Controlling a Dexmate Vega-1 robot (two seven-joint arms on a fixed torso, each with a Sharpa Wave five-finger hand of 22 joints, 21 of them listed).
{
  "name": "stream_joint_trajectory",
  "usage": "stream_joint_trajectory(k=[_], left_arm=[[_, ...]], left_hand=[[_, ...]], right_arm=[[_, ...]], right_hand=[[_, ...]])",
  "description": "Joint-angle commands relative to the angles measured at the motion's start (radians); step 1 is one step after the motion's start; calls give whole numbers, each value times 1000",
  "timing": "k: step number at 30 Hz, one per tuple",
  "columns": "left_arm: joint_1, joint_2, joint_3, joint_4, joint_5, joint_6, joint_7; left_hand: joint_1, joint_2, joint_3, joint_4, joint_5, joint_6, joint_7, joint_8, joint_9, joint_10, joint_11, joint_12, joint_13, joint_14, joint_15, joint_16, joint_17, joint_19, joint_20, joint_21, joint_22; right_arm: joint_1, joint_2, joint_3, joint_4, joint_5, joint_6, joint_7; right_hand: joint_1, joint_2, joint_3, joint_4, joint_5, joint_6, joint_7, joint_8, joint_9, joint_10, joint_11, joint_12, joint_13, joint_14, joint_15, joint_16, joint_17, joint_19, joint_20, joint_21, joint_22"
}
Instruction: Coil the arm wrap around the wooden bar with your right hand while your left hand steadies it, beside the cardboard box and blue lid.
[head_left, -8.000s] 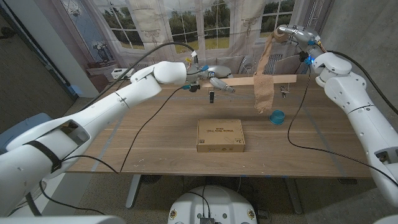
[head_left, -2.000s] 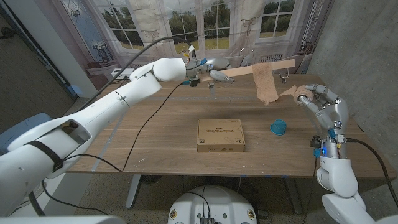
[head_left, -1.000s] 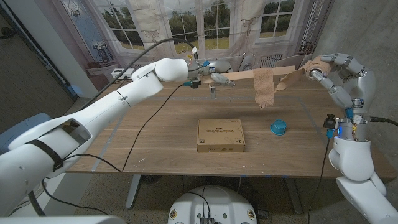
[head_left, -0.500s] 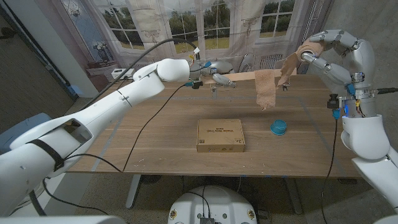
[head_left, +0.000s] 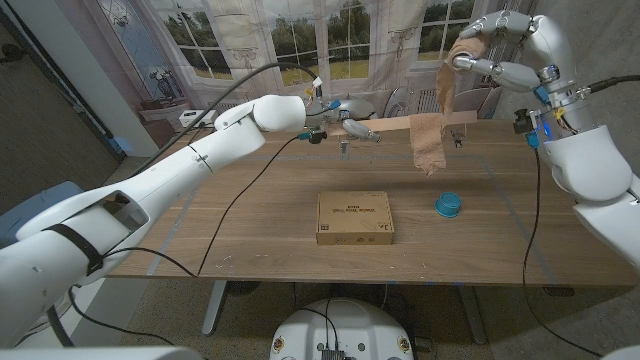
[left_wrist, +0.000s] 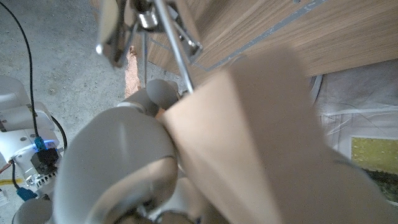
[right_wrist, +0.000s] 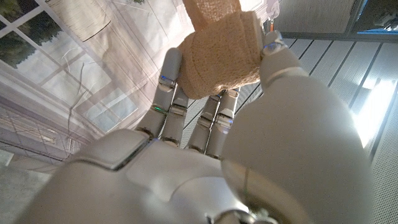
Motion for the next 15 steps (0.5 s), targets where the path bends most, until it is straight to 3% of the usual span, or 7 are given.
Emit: stream_joint_trajectory(k=[1,9,15], left_arm=[[4,6,-2,11,-5,-4,-4],[-4,2,1,30,-10,-15,-14],[-10,0,2,46,-13,-21,-20]], left_hand=[[5,9,5,1,-3,-25,21,2,1,2,-8,5,3,0,-3,2,3,-1,-29,4,8],[5,10,6,1,-3,-25,21,2,-1,2,-8,5,3,1,-3,1,2,0,-28,1,4],[4,10,6,1,-3,-24,20,2,-2,3,-8,6,3,0,-3,0,1,-1,-29,2,6]], right_arm=[[286,-67,-199,55,51,-132,91],[459,-17,-332,140,45,-166,153],[534,36,-378,211,44,-167,166]], right_hand=[[328,330,7,1,-1,1,3,-2,5,158,79,7,2,453,-334,-2,4,-22,-155,7,-1],[328,330,7,1,-1,1,4,-3,5,159,82,5,2,457,-334,-4,6,-24,-154,10,-1],[327,330,7,1,-1,3,6,-3,5,160,83,5,5,458,-333,-8,7,-25,-153,12,-1]])
